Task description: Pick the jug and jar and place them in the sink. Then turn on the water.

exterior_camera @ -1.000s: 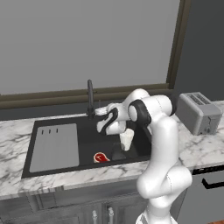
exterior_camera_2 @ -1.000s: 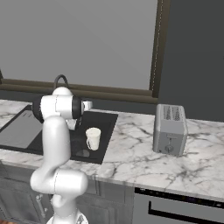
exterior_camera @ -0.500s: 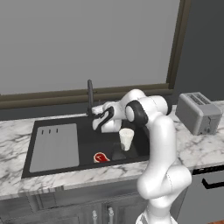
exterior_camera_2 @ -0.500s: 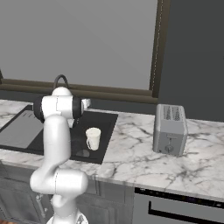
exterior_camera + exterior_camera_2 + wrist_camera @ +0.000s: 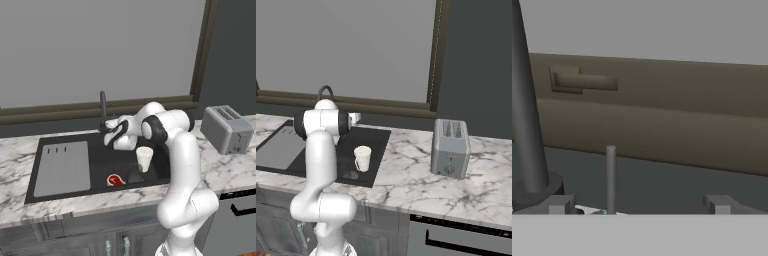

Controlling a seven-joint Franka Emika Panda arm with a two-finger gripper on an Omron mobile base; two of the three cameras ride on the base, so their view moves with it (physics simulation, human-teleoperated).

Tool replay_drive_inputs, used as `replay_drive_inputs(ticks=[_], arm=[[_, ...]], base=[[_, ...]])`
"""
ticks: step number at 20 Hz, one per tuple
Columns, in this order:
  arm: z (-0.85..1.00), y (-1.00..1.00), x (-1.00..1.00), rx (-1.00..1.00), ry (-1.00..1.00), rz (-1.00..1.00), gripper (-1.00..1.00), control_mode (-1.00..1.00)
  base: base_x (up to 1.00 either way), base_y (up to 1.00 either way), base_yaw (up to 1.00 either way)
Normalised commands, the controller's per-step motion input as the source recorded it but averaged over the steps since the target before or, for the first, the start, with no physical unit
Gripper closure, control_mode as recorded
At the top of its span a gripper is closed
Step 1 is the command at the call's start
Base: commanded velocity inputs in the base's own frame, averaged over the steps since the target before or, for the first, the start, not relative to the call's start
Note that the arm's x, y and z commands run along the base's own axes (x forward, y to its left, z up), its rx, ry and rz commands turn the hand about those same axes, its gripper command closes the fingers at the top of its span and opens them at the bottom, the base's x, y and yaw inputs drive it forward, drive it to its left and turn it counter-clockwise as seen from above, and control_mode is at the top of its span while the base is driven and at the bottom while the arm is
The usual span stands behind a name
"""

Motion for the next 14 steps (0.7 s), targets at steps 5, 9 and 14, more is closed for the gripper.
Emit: replay_drive_inputs(ticks=[5, 9, 14], arm=[[-0.01, 0.12, 0.09, 0.0, -0.02, -0.07, -1.0, -1.0], [-0.03, 0.18, 0.08, 0.0, 0.0, -0.02, -1.0, -1.0], [0.0, 0.09, 0.06, 0.0, 0.0, 0.0, -1.0, -1.0]], base=[[0.0, 0.0, 0.0], [0.0, 0.0, 0.0], [0.0, 0.0, 0.0]])
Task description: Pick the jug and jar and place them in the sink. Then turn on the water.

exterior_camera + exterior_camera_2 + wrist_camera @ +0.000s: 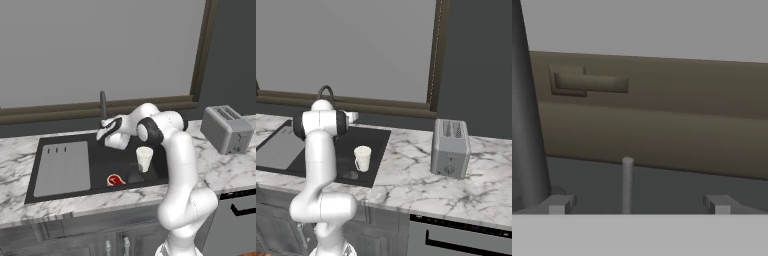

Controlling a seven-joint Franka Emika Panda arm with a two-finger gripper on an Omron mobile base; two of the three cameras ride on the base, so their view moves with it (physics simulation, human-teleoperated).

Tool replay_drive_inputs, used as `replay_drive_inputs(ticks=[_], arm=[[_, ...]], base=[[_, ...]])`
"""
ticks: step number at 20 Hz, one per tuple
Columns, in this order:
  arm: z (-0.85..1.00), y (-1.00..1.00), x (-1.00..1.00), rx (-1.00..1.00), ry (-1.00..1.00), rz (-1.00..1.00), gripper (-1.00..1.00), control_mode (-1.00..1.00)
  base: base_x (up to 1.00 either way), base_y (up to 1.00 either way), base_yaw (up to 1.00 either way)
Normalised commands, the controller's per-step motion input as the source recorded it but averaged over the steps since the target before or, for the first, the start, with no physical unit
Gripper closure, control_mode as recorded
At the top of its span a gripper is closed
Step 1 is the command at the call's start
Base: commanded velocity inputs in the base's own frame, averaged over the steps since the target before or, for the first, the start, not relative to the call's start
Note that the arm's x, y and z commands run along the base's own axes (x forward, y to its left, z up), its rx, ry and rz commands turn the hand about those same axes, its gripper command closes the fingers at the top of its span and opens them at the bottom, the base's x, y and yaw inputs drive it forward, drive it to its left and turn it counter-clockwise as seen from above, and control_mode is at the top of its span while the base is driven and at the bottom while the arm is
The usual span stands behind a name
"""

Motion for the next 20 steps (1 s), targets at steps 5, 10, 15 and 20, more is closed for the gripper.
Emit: replay_drive_inputs(ticks=[5, 10, 15, 20], arm=[[0.0, 0.0, 0.15, 0.0, 0.0, 0.0, -1.0, -1.0], [0.0, 0.0, 0.14, 0.0, 0.0, 0.0, -1.0, -1.0], [-0.02, 0.0, 0.01, 0.0, 0.0, 0.0, -1.0, -1.0], [-0.02, -0.09, 0.0, 0.01, 0.0, 0.0, -1.0, -1.0]], base=[[0.0, 0.0, 0.0], [0.0, 0.0, 0.0], [0.0, 0.0, 0.0], [0.0, 0.0, 0.0]])
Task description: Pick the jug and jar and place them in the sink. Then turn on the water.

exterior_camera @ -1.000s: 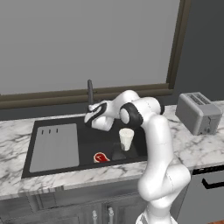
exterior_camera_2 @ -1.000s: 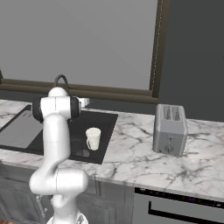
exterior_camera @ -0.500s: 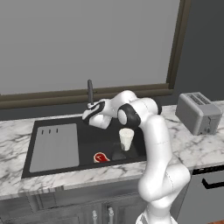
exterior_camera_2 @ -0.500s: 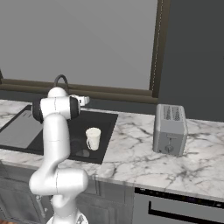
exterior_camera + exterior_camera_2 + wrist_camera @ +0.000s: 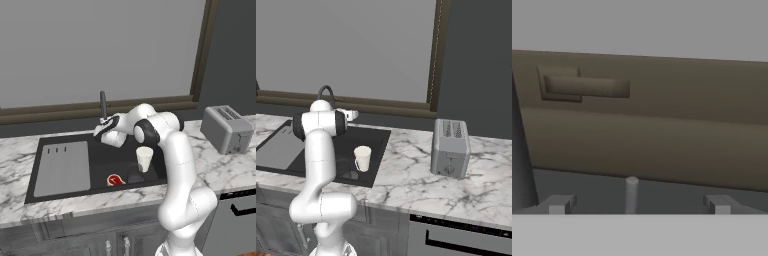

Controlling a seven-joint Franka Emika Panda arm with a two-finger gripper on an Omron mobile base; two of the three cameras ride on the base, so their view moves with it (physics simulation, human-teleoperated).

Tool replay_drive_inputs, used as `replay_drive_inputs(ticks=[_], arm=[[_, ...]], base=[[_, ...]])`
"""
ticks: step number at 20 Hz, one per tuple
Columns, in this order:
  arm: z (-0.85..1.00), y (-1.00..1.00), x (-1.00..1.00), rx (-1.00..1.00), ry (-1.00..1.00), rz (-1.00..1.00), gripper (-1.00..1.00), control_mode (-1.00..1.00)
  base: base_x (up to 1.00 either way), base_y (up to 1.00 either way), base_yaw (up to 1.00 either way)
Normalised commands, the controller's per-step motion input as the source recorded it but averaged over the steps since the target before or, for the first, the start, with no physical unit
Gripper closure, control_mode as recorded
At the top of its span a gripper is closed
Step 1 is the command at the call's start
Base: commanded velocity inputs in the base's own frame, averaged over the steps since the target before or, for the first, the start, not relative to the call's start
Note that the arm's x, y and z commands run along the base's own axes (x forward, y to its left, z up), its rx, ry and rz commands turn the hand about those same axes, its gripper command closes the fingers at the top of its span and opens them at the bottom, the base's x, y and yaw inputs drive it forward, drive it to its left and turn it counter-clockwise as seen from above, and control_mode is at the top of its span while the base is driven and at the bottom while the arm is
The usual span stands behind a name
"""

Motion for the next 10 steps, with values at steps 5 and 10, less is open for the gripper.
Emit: replay_drive_inputs(ticks=[5, 10], arm=[[-0.01, -0.18, 0.09, 0.04, -0.01, 0.0, -1.0, -1.0], [-0.04, -0.17, 0.08, 0.02, -0.01, 0.0, -1.0, -1.0]], base=[[0.0, 0.0, 0.0], [0.0, 0.0, 0.0]])
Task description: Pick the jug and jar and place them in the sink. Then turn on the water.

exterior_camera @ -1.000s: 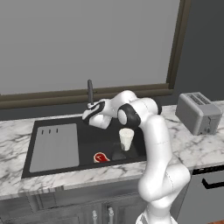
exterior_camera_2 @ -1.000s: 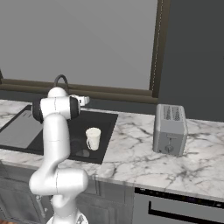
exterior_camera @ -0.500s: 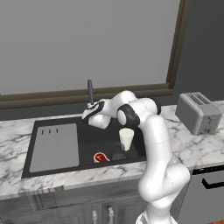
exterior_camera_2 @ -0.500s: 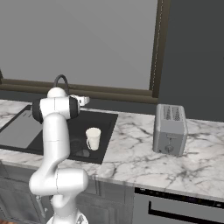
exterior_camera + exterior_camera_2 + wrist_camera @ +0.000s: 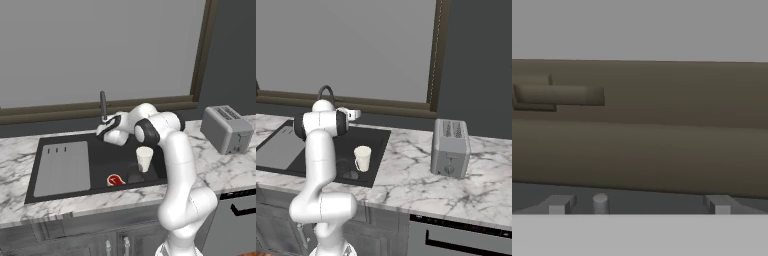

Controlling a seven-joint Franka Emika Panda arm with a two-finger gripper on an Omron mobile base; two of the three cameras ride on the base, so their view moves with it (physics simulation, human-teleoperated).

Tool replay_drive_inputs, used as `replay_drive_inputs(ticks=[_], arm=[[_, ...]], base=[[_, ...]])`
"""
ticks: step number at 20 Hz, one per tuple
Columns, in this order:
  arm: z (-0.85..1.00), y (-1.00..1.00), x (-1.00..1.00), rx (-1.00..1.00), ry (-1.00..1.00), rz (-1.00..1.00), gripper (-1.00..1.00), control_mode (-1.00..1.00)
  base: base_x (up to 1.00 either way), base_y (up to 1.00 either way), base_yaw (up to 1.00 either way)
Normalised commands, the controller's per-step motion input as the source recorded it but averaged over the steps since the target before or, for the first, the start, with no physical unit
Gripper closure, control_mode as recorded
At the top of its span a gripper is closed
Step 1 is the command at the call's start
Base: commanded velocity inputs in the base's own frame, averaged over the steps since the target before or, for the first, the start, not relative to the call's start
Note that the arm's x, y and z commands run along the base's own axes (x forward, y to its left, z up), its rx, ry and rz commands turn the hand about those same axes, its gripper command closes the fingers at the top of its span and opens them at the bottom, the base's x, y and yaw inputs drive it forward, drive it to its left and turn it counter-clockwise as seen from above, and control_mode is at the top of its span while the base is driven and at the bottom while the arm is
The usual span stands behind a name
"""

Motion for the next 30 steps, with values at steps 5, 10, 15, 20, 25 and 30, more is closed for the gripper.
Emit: replay_drive_inputs(ticks=[5, 10, 15, 20, 25, 30], arm=[[-0.07, -0.06, 0.01, 0.0, -0.01, 0.0, -1.0, -1.0], [-0.01, -0.09, 0.0, 0.0, 0.0, 0.0, -1.0, -1.0], [0.0, -0.24, 0.0, 0.0, 0.0, 0.0, -1.0, -1.0], [0.0, -0.25, 0.0, 0.01, 0.0, 0.0, -1.0, -1.0], [0.0, -0.5, 0.0, 0.07, 0.0, 0.02, -1.0, -1.0], [0.0, -0.59, 0.0, 0.11, 0.0, 0.02, -1.0, -1.0]], base=[[0.0, 0.0, 0.0], [0.0, 0.0, 0.0], [0.0, 0.0, 0.0], [0.0, 0.0, 0.0], [0.0, 0.0, 0.0], [0.0, 0.0, 0.0]])
